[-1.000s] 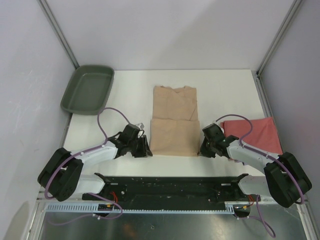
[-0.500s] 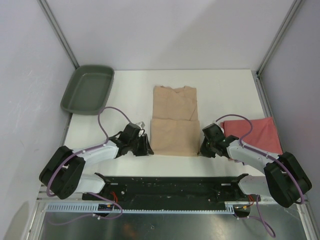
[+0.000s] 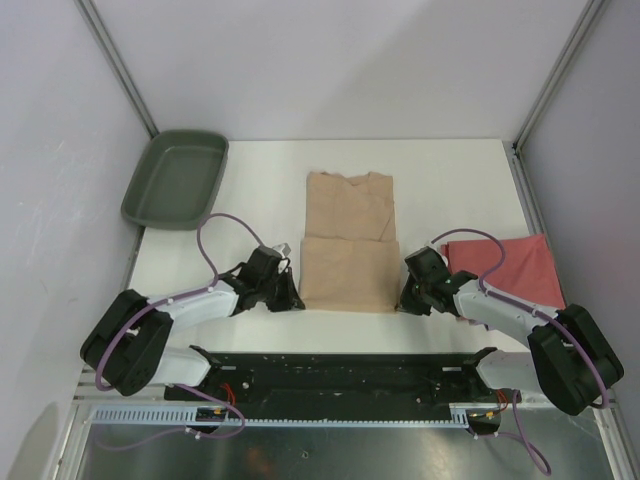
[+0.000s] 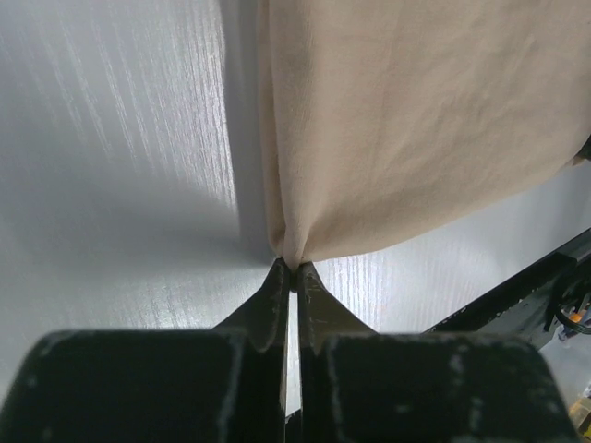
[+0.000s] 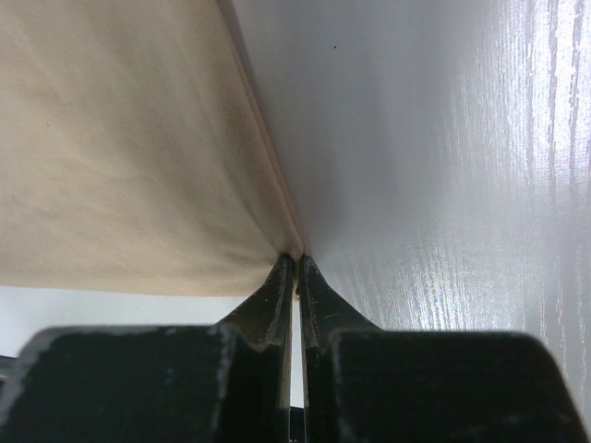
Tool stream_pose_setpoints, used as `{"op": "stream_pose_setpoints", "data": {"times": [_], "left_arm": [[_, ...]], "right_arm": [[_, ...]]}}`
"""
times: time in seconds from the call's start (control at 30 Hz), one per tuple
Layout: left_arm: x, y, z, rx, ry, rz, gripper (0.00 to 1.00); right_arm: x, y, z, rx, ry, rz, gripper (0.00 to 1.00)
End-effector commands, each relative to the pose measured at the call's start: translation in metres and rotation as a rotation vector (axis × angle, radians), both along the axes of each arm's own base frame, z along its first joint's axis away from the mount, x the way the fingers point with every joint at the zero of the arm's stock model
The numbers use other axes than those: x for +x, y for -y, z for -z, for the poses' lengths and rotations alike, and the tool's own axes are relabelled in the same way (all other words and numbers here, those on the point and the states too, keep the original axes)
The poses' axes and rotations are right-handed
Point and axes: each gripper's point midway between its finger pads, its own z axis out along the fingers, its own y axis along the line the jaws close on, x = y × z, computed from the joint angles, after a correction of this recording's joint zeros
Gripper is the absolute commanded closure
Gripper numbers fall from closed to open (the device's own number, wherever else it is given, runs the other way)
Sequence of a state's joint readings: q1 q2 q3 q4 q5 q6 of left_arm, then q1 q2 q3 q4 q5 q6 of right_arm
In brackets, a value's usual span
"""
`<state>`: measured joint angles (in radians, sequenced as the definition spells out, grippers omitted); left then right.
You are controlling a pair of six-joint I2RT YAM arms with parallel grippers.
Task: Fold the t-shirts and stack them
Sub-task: Grab one side of the 2/3 rectangular tshirt with both arms
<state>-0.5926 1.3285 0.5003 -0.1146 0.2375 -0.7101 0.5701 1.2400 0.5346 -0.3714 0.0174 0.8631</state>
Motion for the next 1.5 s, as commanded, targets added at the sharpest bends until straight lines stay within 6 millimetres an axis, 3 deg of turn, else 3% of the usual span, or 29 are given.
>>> {"op": "stream_pose_setpoints", "data": {"times": [0.0,0.3,0.57,0.87,1.0,1.13,1.23,1.47], "left_arm": [[0.001,0.001,-0.007,-0.021,0.021,0.004,0.99],[-0.02,-0.002,-0.036,-0.087,0.063,0.032,1.0],[-0.04,-0.007,-0.078,-0.171,0.159,0.064,1.0],[-0.042,-0.01,-0.102,-0.205,0.2,0.047,1.0],[-0.028,-0.009,-0.125,-0.212,0.244,0.009,1.0],[0.001,-0.013,-0.147,-0.195,0.291,-0.059,1.0],[0.032,-0.016,-0.161,-0.162,0.319,-0.099,1.0],[0.114,-0.01,-0.165,-0.117,0.337,-0.16,1.0]], "right_arm": [[-0.017,0.009,0.007,-0.039,-0.05,-0.014,1.0],[-0.042,0.013,-0.017,0.003,-0.058,-0.048,1.0],[-0.07,0.024,-0.046,0.058,-0.028,-0.045,1.0],[-0.062,0.022,-0.08,0.095,0.049,-0.045,1.0],[-0.036,0.021,-0.109,0.065,0.137,-0.033,1.0],[0.005,0.02,-0.135,0.044,0.209,-0.013,1.0],[0.04,0.019,-0.146,0.061,0.244,0.006,1.0],[0.133,0.017,-0.164,0.078,0.32,0.039,1.0]]}}
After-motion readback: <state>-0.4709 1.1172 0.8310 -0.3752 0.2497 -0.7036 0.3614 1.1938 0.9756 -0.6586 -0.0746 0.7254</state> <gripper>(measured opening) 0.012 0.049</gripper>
